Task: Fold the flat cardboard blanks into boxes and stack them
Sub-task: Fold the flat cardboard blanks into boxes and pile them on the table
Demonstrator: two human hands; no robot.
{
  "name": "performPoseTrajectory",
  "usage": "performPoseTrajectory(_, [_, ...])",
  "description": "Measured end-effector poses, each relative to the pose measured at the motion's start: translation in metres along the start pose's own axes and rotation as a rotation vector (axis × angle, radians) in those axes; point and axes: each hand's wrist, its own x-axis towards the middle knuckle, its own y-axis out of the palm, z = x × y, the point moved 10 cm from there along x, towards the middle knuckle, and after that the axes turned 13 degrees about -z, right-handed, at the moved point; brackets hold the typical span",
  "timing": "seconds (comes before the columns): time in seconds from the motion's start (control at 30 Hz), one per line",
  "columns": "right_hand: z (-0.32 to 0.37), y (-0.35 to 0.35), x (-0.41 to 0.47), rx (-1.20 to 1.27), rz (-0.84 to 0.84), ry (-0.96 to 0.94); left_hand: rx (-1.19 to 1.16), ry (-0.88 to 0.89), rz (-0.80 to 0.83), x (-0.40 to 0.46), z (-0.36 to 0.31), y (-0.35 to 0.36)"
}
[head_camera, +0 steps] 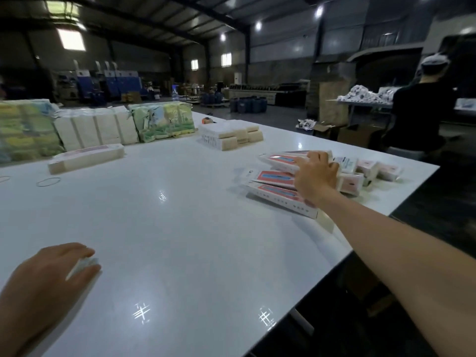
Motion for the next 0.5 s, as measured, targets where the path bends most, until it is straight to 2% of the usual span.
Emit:
performPoseTrajectory(0.17, [0.031, -0.022, 0.003, 0.094, -0.001, -0.003, -0.001, -0.068, 0.032, -0.001, -0.048, -0.027])
performPoseTrajectory(0.3, [0.135, -0.069, -0.017, 0.389, -0.066, -0.152, 0.003, -0.083, -0.013, -0.005, -0.076, -0.044])
performPoseTrajectory(0.4, [0.226, -0.081, -0.064, 0.616, 0.103, -0.281, 0.005, -0.085, -0.027, -0.007, -0.082, -0.048])
performPoseTrajectory(0.5, [0.298, -0.073, -0.123, 0.646, 0.297, -0.437, -0.024, -0.080, -0.034, -0.008, -0.086, -0.051])
